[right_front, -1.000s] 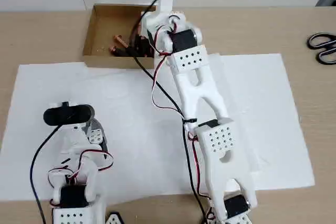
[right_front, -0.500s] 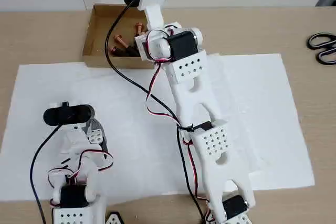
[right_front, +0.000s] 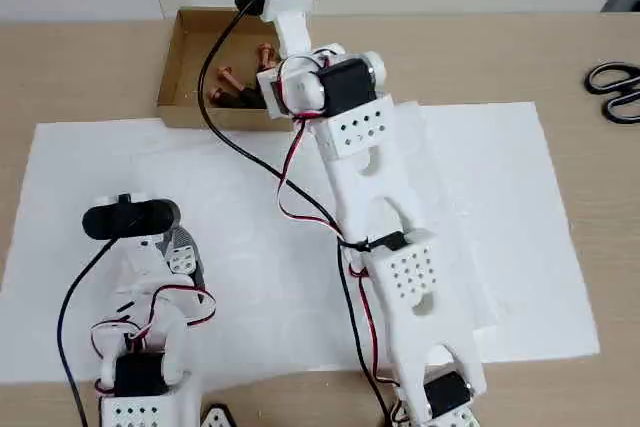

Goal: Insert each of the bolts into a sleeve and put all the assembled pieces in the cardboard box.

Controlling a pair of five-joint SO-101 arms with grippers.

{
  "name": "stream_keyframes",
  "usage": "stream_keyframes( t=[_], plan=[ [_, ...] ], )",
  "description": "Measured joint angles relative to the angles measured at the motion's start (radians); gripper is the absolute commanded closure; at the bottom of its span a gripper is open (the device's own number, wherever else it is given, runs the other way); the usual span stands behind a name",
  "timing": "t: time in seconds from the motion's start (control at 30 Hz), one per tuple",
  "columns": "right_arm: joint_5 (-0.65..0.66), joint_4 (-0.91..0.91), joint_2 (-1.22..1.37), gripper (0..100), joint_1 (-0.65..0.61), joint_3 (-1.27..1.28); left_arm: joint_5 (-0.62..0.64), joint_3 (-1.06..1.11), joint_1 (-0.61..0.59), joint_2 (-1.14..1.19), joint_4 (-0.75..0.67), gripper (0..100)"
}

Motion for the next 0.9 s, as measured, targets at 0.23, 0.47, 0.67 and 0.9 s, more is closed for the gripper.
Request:
stream_keyframes(
  t=[0.23, 0.47, 0.67, 0.9],
  plan=[
    [0.000, 0.000, -0.328, 74.6, -0.002, 0.433, 0.000, 0.000, 0.000, 0.000, 0.000, 99],
    [0.000, 0.000, -0.641, 74.6, 0.011, 0.850, 0.000, 0.000, 0.000, 0.000, 0.000, 99],
    [-0.164, -0.005, -0.789, 86.0, 0.095, 1.037, 0.000, 0.000, 0.000, 0.000, 0.000, 99],
    [-0.299, -0.005, -0.821, 98.3, 0.224, 1.206, 0.000, 0.000, 0.000, 0.000, 0.000, 99]
  ],
)
